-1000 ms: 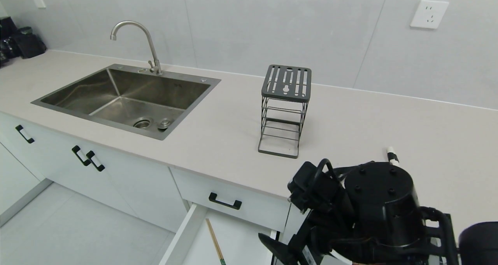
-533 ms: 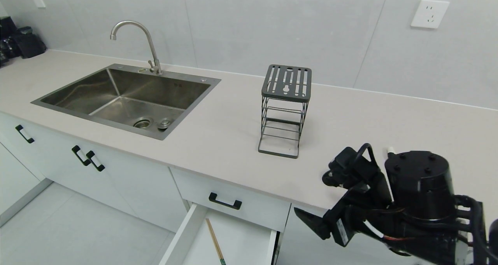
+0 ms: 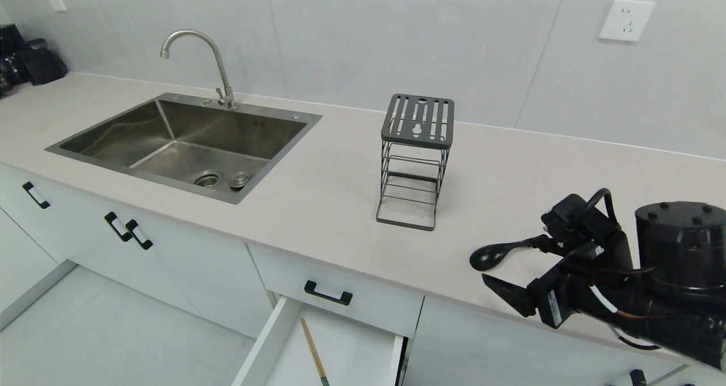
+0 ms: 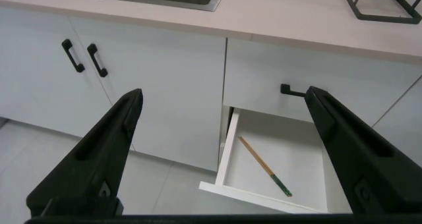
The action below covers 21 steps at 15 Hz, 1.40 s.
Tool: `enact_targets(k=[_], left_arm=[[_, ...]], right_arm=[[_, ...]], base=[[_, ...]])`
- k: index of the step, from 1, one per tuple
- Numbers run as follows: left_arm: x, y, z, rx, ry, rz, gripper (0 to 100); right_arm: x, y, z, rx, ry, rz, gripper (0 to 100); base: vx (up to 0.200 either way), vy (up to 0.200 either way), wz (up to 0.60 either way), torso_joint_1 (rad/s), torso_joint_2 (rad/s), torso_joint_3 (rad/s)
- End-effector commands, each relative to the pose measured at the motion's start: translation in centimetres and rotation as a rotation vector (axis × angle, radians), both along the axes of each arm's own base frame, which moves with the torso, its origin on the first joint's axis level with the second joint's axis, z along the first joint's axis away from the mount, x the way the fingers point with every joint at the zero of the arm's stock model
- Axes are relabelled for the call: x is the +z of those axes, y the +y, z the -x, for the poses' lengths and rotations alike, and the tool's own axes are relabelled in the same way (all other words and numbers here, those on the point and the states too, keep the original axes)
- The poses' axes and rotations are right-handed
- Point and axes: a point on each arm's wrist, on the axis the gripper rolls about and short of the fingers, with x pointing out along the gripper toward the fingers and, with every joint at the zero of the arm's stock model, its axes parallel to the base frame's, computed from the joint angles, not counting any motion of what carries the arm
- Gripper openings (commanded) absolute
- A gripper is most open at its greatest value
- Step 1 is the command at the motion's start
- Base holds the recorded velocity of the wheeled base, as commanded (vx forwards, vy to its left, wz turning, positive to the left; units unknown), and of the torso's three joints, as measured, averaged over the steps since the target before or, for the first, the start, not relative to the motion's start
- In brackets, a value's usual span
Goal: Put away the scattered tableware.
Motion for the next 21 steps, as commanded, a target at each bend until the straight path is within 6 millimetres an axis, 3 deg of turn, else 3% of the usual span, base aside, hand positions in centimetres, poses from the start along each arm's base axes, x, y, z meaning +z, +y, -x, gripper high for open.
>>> enact_targets(k=[1,2,4,15,21], left_arm=[[0.0,0.0,0.0,0.000,0.001,0.000,100],[0.0,0.0,0.0,0.000,0.001,0.000,100],[0.0,0.0,0.0,0.000,0.001,0.000,100],[0.0,0.0,0.0,0.000,0.001,0.000,100],[0.0,0.0,0.0,0.000,0.001,0.000,100]], right_arm=[[0.0,-2.0,-0.9,-0.059,-0.015,0.042,100],[-0.2,-4.3,-1.7,-0.037,-0.032,0.103,100],[-0.7,-5.4,-2.6,0.001,-0.030,0.138,100],[-3.3,-5.9,-7.4,0.033,0.055,0.093,100],[-3.9,-5.9,-8.1,0.054,0.065,0.093,100]], base=[[0.000,0.000,0.00,0.000,0.00,0.000],[0.000,0.000,0.00,0.000,0.00,0.000],[0.000,0.000,0.00,0.000,0.00,0.000],[0.000,0.000,0.00,0.000,0.00,0.000],[0.000,0.000,0.00,0.000,0.00,0.000]])
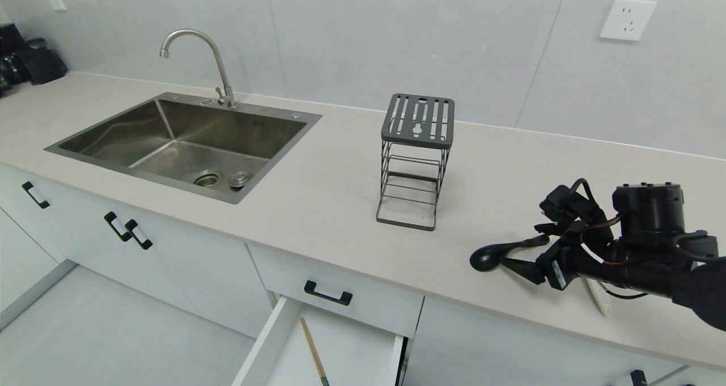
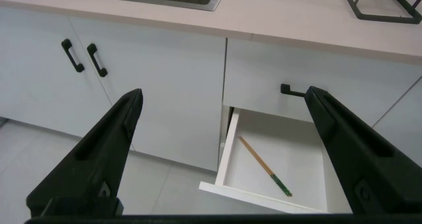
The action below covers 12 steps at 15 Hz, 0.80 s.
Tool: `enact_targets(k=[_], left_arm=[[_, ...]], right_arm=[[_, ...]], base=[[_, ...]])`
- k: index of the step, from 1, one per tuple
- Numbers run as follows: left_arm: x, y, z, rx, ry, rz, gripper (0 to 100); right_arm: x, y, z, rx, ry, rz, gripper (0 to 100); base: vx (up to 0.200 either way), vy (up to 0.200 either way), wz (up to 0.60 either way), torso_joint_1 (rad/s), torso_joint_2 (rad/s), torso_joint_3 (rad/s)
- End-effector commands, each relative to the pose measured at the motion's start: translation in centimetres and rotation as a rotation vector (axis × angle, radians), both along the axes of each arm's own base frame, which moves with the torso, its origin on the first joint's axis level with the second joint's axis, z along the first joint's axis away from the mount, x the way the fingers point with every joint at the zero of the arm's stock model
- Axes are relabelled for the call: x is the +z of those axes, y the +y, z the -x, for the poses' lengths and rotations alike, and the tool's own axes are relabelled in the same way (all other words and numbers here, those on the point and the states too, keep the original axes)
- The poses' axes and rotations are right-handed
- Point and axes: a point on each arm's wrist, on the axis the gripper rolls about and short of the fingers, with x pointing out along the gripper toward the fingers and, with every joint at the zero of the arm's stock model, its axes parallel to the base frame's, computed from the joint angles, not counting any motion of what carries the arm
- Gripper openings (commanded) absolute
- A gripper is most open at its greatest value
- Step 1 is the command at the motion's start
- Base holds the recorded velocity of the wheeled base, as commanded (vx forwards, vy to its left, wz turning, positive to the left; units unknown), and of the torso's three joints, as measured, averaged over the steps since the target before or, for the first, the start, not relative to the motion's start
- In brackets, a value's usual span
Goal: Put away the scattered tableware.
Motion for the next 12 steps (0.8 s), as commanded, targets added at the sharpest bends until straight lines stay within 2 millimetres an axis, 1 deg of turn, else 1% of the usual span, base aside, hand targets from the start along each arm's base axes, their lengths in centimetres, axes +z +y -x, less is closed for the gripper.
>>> enact_targets(k=[1,7,9,12], left_arm=[[0.0,0.0,0.0,-0.002,0.002,0.000,100],[0.0,0.0,0.0,0.002,0.002,0.000,100],[0.0,0.0,0.0,0.000,0.002,0.000,100],[0.0,0.0,0.0,0.000,0.002,0.000,100]], right_arm=[[-0.4,0.0,-0.1,0.005,0.010,0.010,100],[-1.0,0.0,-0.8,0.031,0.031,-0.008,100],[-1.2,0.2,-1.7,0.034,0.027,-0.012,100],[-1.7,0.3,-2.4,0.037,0.038,-0.011,100]], base=[[0.000,0.000,0.00,0.000,0.00,0.000],[0.000,0.000,0.00,0.000,0.00,0.000],[0.000,0.000,0.00,0.000,0.00,0.000],[0.000,0.000,0.00,0.000,0.00,0.000]])
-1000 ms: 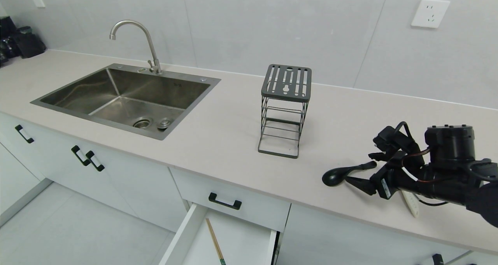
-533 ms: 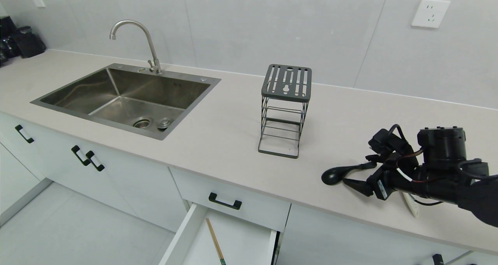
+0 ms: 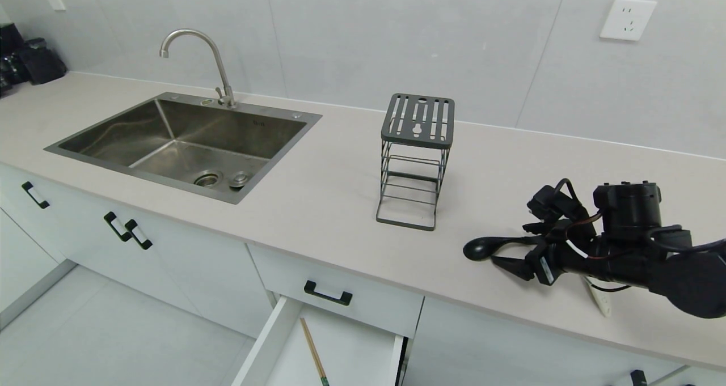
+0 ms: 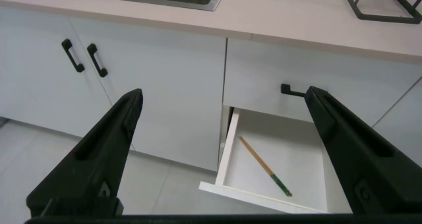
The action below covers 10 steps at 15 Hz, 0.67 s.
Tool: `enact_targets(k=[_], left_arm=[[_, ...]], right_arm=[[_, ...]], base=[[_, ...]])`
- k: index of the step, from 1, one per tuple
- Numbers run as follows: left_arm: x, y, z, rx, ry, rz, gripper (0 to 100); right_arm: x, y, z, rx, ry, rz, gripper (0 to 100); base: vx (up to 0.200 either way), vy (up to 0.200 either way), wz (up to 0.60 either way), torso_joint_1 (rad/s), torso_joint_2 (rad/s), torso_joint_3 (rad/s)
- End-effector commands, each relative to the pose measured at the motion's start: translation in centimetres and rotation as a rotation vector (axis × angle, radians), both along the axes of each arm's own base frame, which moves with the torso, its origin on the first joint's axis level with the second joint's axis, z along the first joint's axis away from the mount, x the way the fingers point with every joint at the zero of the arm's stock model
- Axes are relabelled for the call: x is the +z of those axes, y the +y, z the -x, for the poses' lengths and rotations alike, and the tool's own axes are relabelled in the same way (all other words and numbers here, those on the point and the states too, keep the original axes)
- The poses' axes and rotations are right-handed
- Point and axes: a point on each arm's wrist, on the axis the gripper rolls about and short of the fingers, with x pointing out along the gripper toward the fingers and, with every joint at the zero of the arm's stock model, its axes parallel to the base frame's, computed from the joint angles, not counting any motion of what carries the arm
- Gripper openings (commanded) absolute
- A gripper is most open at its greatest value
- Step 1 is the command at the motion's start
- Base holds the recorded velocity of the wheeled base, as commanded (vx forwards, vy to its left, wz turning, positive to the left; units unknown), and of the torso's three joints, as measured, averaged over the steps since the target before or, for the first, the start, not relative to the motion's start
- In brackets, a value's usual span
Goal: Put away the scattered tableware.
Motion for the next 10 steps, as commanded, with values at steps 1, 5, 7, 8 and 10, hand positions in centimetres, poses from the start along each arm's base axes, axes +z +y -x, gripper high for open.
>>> enact_targets(k=[1,5,7,8,10], left_arm=[[0.0,0.0,0.0,0.000,0.001,0.000,100],[0.0,0.0,0.0,0.000,0.001,0.000,100],[0.0,0.0,0.0,0.000,0.001,0.000,100],[0.0,0.0,0.0,0.000,0.001,0.000,100],[0.0,0.0,0.0,0.000,0.001,0.000,100]], right_arm=[[-0.5,0.1,-0.4,0.002,0.014,0.002,100],[-0.9,0.4,-1.4,0.006,0.012,0.001,100],[-1.0,0.6,-1.5,0.040,0.018,-0.018,100],[-1.2,0.7,-1.6,0.048,0.022,-0.022,100],[-1.1,0.7,-1.8,0.046,0.013,-0.020,100]], base=[[0.000,0.000,0.00,0.000,0.00,0.000],[0.000,0.000,0.00,0.000,0.00,0.000],[0.000,0.000,0.00,0.000,0.00,0.000],[0.000,0.000,0.00,0.000,0.00,0.000],[0.000,0.000,0.00,0.000,0.00,0.000]])
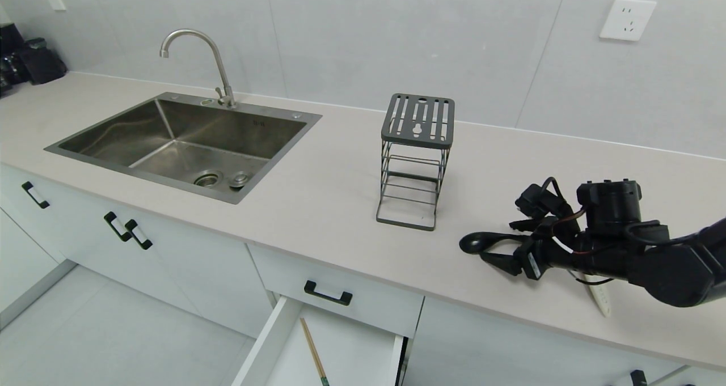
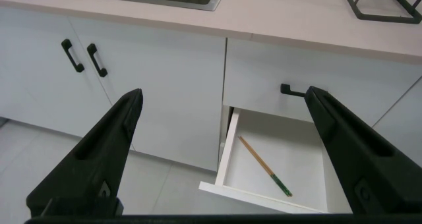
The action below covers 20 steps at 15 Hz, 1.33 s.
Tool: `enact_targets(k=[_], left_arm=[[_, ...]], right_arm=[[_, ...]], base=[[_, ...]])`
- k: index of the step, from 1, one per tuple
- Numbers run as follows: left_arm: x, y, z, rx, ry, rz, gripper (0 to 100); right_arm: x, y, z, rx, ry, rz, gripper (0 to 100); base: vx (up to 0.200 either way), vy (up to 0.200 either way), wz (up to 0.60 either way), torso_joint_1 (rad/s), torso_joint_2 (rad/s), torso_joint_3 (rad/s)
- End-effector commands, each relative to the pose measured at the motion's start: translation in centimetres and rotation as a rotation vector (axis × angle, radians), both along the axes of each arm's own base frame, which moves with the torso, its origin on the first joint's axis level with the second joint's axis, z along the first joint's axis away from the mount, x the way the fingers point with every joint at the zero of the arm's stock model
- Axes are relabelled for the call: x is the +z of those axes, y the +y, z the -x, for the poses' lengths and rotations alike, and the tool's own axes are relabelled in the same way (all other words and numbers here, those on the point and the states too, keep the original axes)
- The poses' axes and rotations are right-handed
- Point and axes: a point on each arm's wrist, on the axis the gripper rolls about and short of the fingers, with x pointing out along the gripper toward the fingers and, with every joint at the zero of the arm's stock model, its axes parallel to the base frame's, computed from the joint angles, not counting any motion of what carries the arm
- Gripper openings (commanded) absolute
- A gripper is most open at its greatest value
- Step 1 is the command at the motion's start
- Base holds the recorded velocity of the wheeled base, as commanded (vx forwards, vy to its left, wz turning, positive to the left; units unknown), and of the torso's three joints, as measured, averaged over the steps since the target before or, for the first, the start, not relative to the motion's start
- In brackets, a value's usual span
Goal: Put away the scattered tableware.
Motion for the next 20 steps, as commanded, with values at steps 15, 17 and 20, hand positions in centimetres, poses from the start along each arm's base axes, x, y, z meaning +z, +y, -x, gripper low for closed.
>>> enact_targets(k=[15,17,20], left_arm=[[0.0,0.0,0.0,0.000,0.001,0.000,100],[0.0,0.0,0.0,0.000,0.001,0.000,100],[0.0,0.0,0.0,0.002,0.001,0.000,100]], right_arm=[[3.6,6.1,3.2,0.180,-0.127,-0.016,0],[4.3,7.0,4.0,0.216,-0.160,-0.029,0],[4.7,7.6,6.5,0.265,-0.157,-0.046,0]], base=[[0.000,0.000,0.00,0.000,0.00,0.000],[0.000,0.000,0.00,0.000,0.00,0.000],[0.000,0.000,0.00,0.000,0.00,0.000]])
